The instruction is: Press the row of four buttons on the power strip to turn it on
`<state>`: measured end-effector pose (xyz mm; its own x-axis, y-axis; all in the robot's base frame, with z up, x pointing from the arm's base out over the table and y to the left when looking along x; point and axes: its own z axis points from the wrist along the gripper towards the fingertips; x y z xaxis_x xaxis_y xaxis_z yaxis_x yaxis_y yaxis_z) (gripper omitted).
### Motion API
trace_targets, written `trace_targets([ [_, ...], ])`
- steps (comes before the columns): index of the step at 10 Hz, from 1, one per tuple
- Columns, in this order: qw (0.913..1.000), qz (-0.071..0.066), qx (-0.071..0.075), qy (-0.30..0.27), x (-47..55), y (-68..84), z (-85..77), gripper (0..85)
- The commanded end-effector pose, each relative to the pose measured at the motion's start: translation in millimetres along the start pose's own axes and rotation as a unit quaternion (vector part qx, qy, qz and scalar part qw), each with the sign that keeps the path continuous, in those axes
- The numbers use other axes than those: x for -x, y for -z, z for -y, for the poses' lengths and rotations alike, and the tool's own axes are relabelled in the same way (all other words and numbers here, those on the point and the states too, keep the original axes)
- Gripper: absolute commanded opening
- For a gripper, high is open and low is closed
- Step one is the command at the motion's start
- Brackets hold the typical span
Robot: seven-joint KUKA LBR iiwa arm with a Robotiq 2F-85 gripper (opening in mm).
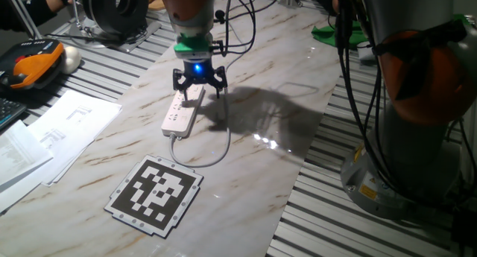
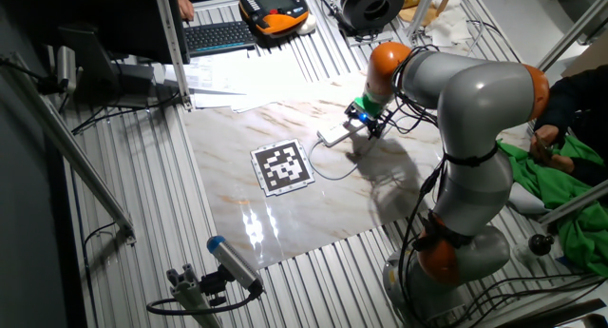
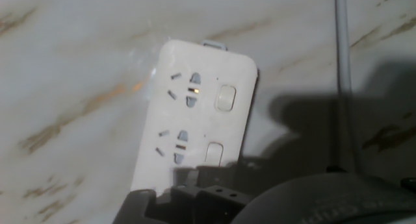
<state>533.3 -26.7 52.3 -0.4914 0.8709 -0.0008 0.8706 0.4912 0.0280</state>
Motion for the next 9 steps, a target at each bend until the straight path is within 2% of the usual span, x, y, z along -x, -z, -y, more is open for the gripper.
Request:
trace_targets([
  [1,1.0,0.004,-0.001,-0.003,2.1,0.7,0.1,85.0],
  [2,0.9999,0.011,-0.003,-0.006,4.8,1.6,1.2,85.0],
  [5,0.9999,0.011,-0.007,-0.007,17.3,6.0,4.4,85.0],
  [9,0.9999,0.01,-0.001,-0.009,16.1,-0.6,11.3,85.0],
])
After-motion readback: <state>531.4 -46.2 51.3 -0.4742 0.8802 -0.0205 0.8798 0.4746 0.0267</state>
